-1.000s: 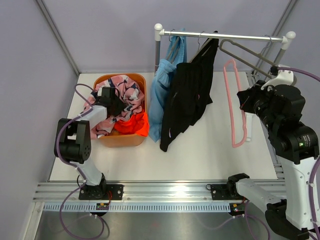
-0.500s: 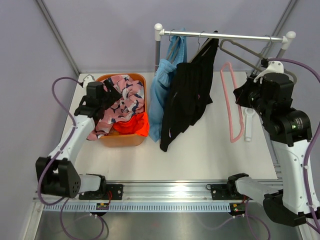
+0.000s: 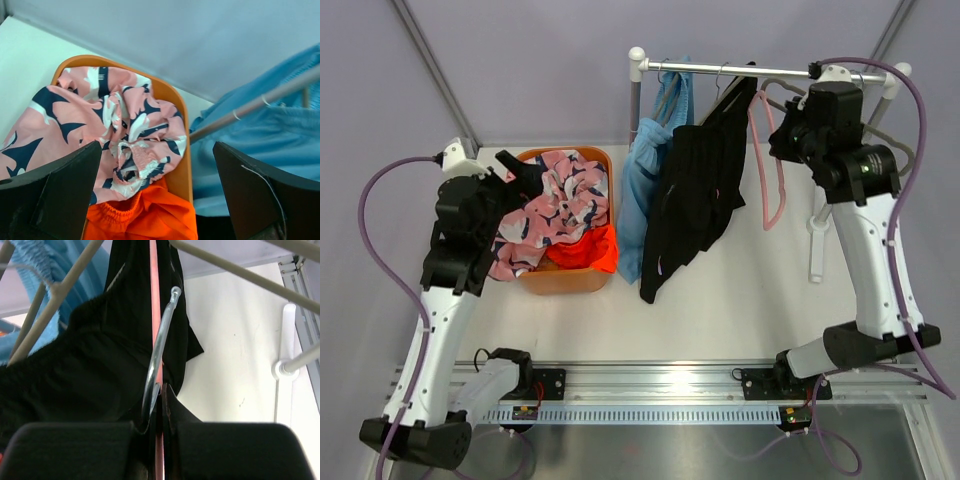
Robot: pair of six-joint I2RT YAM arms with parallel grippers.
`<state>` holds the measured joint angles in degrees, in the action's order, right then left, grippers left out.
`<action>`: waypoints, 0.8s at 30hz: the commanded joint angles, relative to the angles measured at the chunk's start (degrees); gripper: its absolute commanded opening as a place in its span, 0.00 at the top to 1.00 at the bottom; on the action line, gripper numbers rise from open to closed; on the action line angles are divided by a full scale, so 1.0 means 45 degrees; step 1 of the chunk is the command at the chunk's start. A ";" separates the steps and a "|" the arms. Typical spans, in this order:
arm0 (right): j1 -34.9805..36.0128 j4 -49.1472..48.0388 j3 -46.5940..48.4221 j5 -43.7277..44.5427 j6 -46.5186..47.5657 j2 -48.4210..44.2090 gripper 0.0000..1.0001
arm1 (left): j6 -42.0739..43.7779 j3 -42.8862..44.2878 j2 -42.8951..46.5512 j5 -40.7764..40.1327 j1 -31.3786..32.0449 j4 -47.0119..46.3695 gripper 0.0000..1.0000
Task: Remove the shorts from the hanger
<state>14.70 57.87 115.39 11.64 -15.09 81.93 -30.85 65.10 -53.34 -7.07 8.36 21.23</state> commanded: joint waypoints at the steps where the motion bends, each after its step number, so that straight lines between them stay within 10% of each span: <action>1: 0.0074 -0.0710 0.1365 0.0732 0.0326 0.1088 1.00 | 0.0801 -0.0189 0.0602 0.1374 0.0076 0.0066 0.01; 24: -0.0551 -0.0303 0.4139 0.2648 0.0639 0.3393 1.00 | 0.1641 -0.1967 0.2655 0.2138 0.1091 -0.0031 0.01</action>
<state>12.88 56.93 129.05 22.26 -12.93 95.66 -24.86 56.07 -42.09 0.73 12.78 23.11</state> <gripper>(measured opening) 0.033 0.987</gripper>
